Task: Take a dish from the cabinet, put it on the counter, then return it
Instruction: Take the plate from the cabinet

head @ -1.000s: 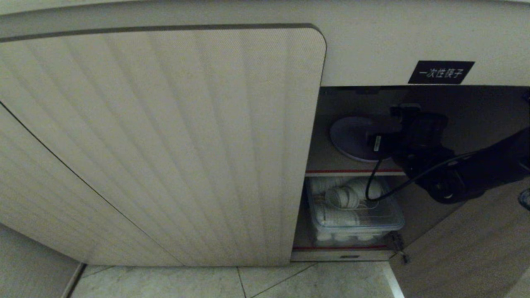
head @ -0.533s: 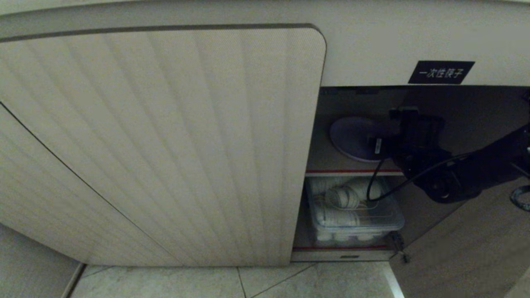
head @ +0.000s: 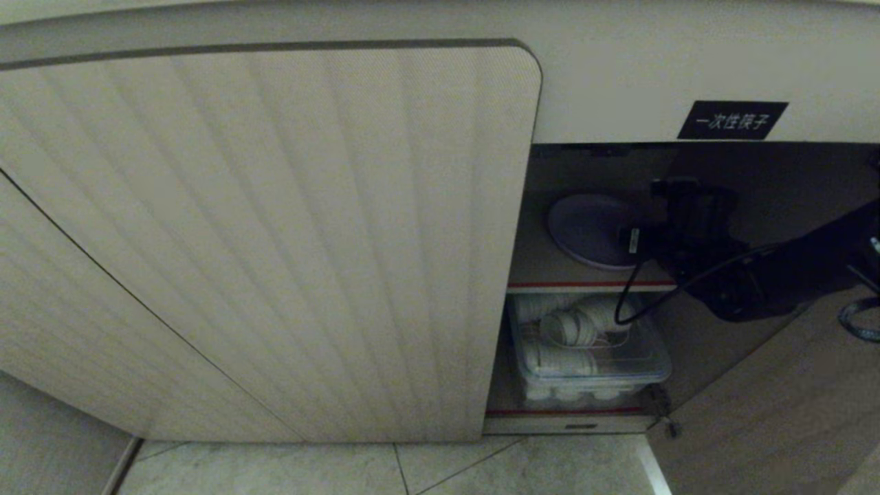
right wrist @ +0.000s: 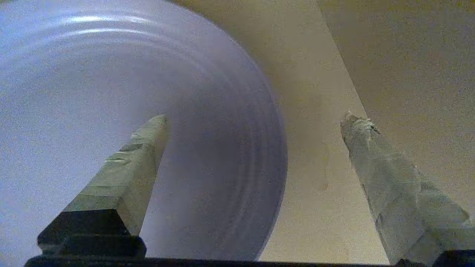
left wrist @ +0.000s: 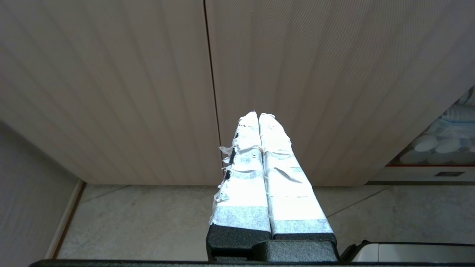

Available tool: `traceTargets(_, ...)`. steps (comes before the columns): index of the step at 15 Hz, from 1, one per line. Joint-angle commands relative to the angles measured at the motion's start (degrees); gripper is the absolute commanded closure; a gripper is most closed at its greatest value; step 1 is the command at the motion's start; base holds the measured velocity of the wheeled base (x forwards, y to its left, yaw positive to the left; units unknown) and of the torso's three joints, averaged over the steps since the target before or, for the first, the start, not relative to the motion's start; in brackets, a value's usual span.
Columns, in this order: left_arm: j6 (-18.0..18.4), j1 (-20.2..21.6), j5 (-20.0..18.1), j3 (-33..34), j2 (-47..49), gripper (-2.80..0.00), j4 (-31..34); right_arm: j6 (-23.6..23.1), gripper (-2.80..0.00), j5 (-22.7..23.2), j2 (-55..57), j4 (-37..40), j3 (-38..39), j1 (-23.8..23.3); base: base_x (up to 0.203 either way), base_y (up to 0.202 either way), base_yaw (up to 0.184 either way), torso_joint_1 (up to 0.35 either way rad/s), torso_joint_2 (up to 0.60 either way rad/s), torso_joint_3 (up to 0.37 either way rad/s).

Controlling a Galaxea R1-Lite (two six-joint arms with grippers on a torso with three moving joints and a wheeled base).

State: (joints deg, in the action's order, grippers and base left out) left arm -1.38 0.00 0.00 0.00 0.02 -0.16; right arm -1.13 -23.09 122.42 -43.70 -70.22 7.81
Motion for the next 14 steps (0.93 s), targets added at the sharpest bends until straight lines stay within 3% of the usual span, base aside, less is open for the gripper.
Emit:
traceTargets(1,0.0,0.0,0.0,0.0,0.0,0.0,0.0,0.0,-2.8,-0.1,0.8,1.6,-2.1,-0.5,0.0,0.0,0.0,0.0,0.0,0.0)
traceTargets(14,0.0,0.0,0.0,0.0,0.0,0.0,0.0,1.3,-2.8,0.0,2.4,6.7,-5.0,-0.5,0.0,0.0,0.0,0.0,0.0,0.0)
